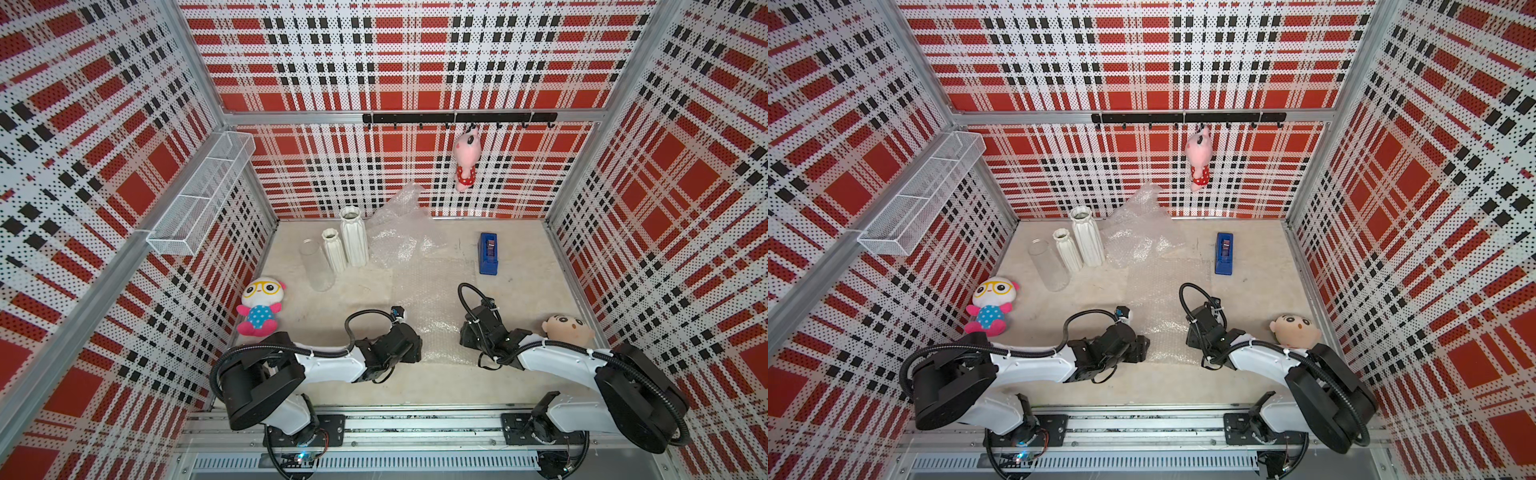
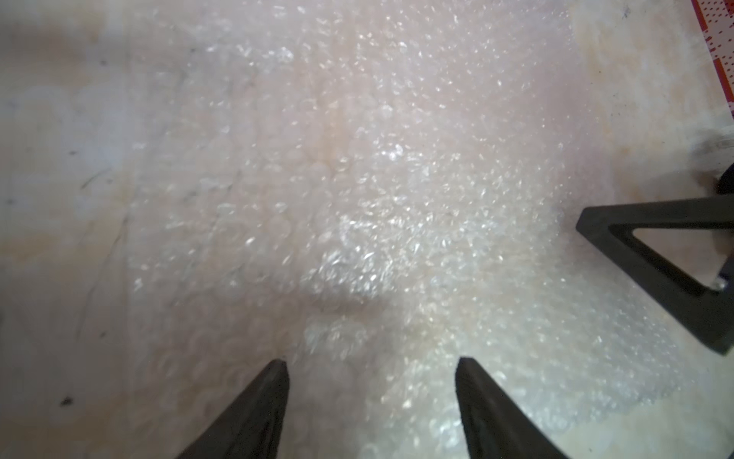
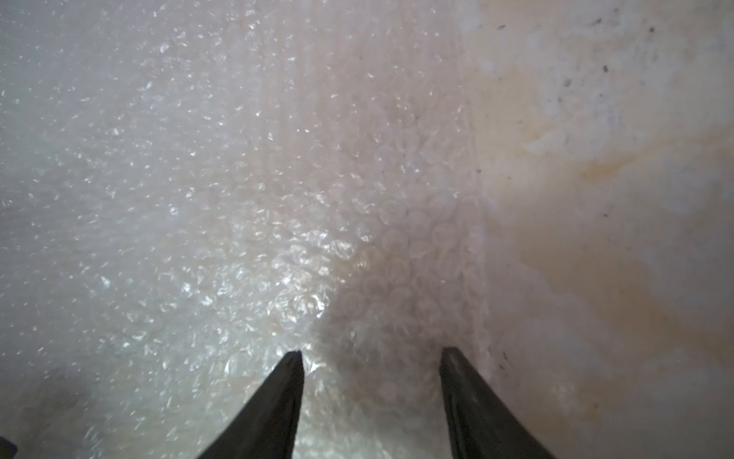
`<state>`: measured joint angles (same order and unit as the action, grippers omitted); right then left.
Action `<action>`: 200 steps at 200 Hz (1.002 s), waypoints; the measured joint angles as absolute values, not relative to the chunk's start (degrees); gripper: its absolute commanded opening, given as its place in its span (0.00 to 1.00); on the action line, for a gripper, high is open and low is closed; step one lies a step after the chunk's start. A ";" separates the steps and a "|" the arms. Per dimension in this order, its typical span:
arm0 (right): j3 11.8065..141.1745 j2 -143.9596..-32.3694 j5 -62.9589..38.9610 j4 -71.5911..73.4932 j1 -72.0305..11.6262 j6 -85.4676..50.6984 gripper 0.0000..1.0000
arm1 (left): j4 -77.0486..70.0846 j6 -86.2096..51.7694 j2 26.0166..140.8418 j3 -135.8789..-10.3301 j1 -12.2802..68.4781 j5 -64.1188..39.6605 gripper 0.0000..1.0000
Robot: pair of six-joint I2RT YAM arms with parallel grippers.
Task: Wrap vases in bubble wrap
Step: Adjust the bubble wrap at the center of the board.
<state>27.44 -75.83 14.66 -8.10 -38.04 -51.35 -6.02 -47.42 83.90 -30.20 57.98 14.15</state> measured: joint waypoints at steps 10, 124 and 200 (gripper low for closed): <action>27.44 -75.83 14.83 -8.10 -38.04 -51.46 0.60 | -5.96 -47.86 82.11 -28.45 57.98 14.11 0.71; 30.41 -68.47 18.39 -17.10 -38.04 -50.30 0.68 | -7.99 -44.66 84.40 -37.26 57.58 12.80 0.73; 33.78 -82.70 21.89 -16.19 -39.42 -48.90 0.76 | -8.45 -44.56 90.52 -34.65 60.23 12.10 0.74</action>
